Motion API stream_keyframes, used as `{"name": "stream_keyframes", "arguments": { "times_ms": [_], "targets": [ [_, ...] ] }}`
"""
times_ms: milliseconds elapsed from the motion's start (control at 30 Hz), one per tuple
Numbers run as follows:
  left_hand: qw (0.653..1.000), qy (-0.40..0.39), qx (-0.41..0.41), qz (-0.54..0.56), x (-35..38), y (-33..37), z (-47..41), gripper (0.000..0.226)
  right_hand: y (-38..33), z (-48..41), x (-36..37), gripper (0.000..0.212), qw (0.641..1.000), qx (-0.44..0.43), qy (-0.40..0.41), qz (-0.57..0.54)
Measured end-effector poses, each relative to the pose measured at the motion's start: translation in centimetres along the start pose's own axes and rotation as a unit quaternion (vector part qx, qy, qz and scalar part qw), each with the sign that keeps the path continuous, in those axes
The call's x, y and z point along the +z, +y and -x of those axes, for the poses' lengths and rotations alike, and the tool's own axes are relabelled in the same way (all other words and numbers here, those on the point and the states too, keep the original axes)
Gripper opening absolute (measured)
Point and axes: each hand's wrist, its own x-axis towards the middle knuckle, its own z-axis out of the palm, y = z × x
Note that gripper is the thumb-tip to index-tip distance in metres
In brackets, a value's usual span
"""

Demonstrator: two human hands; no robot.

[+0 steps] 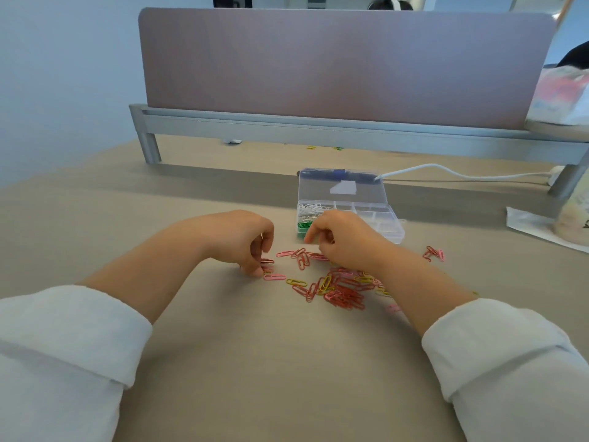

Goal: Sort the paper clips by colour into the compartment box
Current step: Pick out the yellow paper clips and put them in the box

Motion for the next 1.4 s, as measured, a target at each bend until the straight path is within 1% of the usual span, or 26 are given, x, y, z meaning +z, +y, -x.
{"name": "stream_keyframes", "arguments": {
  "times_ms": [67,133,233,300,400,467,533,567,633,700,733,800,867,900,1000,1067,1133,1233,1300,1367,1400],
  "targets": [
    [1.0,-0.006,-0.006,0.001,0.0,0.1,0.0,0.029,0.0,0.5,-0.4,0.024,0.999,0.002,-0.009,-0.043],
    [1.0,-0.007,-0.008,-0.013,0.0,0.3,0.1,0.024,0.0,1.0,-0.8,0.022,0.997,0.007,-0.038,-0.071],
    [1.0,-0.011,-0.009,-0.02,0.0,0.5,0.1,0.02,0.0,1.7,-1.3,0.038,0.99,0.025,-0.09,-0.103],
    [1.0,-0.015,-0.008,-0.021,0.0,0.6,0.2,0.017,-0.1,1.9,-1.6,0.042,0.988,0.035,-0.114,-0.094],
    [0.999,-0.013,-0.005,-0.036,0.0,0.9,0.2,0.013,-0.4,2.2,-1.8,0.03,0.985,0.038,-0.149,-0.085],
    [0.999,-0.012,-0.005,-0.044,0.1,1.0,0.3,0.01,-0.4,2.6,-1.8,0.015,0.985,0.017,-0.159,-0.059],
    [0.998,-0.009,-0.007,-0.055,0.1,1.1,0.3,0.007,-0.1,2.8,-1.7,0.008,0.985,0.0,-0.167,-0.041],
    [0.998,0.001,-0.005,-0.062,0.1,1.2,0.3,0.007,0.0,2.9,-1.7,0.007,0.985,-0.003,-0.168,-0.033],
    [0.997,0.048,0.014,-0.061,0.1,1.4,0.1,0.004,0.3,2.8,-1.6,0.004,0.986,-0.004,-0.163,-0.019],
    [0.994,0.098,0.054,-0.019,0.3,1.7,-0.1,0.003,0.4,2.8,-1.5,0.004,0.988,-0.004,-0.154,0.0],
    [0.992,0.102,0.075,0.016,0.4,2.0,-0.2,0.007,0.4,2.9,-1.5,0.005,0.989,0.0,-0.149,0.008],
    [0.989,0.075,0.113,0.052,0.9,2.7,-0.2,0.016,0.5,3.0,-1.5,0.012,0.99,0.012,-0.138,0.011],
    [0.99,0.044,0.125,0.036,1.3,3.1,-0.5,0.032,0.5,3.1,-1.5,0.016,0.991,0.029,-0.131,-0.024],
    [0.991,0.039,0.123,0.029,1.5,3.2,-0.6,0.034,0.5,3.1,-1.5,0.017,0.99,0.035,-0.133,-0.044],
    [0.992,0.046,0.117,0.029,1.6,3.1,-0.8,0.019,0.2,3.3,-1.7,0.03,0.987,0.047,-0.143,-0.061],
    [0.992,0.044,0.117,0.03,1.6,3.0,-0.8,0.012,0.0,3.2,-1.7,0.033,0.986,0.057,-0.143,-0.062],
    [0.991,0.037,0.117,0.045,1.6,3.0,-0.7,0.017,-0.4,3.3,-1.7,0.037,0.985,0.069,-0.14,-0.071],
    [0.992,0.024,0.107,0.061,1.5,3.1,-0.7,0.031,-0.7,3.3,-1.8,0.032,0.988,0.065,-0.127,-0.061],
    [0.994,0.02,0.092,0.06,1.5,3.3,-0.7,0.035,-0.7,3.5,-1.9,0.019,0.99,0.049,-0.127,-0.03],
    [0.995,0.022,0.077,0.059,1.6,3.6,-0.8,0.033,-0.6,3.8,-1.9,0.008,0.991,0.022,-0.133,-0.003],
    [0.996,0.026,0.072,0.053,1.6,3.8,-0.7,0.028,-0.6,3.9,-1.9,0.008,0.99,0.013,-0.139,0.001]
  ]
}}
